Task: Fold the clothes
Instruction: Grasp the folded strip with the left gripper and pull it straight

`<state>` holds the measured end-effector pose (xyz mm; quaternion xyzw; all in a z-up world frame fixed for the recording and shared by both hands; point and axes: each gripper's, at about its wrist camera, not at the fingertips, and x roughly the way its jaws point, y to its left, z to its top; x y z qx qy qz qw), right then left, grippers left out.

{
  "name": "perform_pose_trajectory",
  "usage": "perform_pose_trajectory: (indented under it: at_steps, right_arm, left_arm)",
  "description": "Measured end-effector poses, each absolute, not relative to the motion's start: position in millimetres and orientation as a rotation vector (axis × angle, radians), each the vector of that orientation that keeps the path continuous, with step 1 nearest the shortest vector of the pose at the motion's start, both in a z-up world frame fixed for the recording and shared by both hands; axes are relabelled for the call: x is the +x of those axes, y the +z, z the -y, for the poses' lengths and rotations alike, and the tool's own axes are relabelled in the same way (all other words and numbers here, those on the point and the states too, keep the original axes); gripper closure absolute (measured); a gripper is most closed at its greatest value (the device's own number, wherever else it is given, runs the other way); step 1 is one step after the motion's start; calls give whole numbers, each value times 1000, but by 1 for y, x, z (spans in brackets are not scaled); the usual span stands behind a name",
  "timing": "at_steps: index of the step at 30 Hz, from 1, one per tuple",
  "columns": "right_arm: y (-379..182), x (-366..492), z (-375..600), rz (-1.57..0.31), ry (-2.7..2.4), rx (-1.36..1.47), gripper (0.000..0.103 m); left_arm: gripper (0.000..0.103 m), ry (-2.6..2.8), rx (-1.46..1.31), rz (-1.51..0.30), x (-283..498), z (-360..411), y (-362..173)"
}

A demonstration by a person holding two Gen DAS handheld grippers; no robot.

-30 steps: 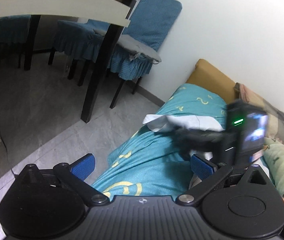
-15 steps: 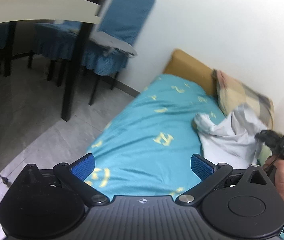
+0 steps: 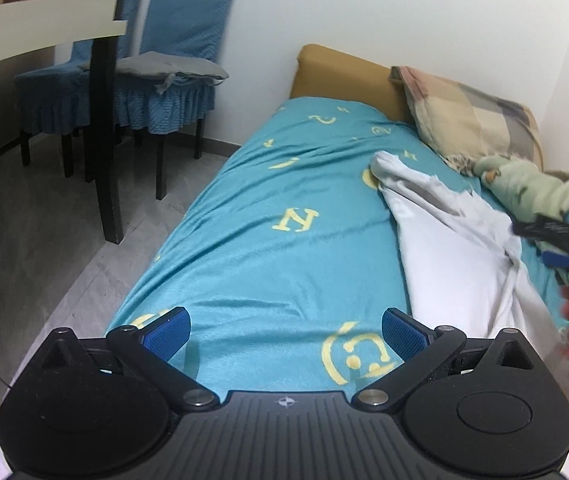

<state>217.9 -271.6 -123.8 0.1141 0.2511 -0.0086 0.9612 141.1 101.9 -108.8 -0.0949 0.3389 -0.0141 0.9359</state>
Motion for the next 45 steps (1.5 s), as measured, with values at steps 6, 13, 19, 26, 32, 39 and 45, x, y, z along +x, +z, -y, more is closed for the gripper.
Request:
perform_pose_trajectory:
  at_steps: [6,13,19,26,32,39,45]
  right_arm:
    - [-79,116,272,-505,26,200,18]
    - [-50,-4,274,-521,18,274,18]
    - [-36,-76,284,-530,-1,365,18]
    - [-44,-83,313,-531,-45,539,18]
    - [-49,-85,330,-547,-30,661,18]
    - [-43,-95,340,-509,-38,676,18]
    - [-29,-107,346,-427,-74,582,18]
  left_arm:
    - [0,-58,-159,-700,133,-91,-103]
    - [4,-79,-120,-814,112,-85,-98]
    - [17,-70,-179,-934,86,-89,-95]
    - [29,19,-197,-1048,56,-95,-102]
    - [69,14,-202,-1144,44,-91,-107]
    - [101,0,76,-1027,14,-48,-70]
    - [101,-195,346,-740,-68,30,-4]
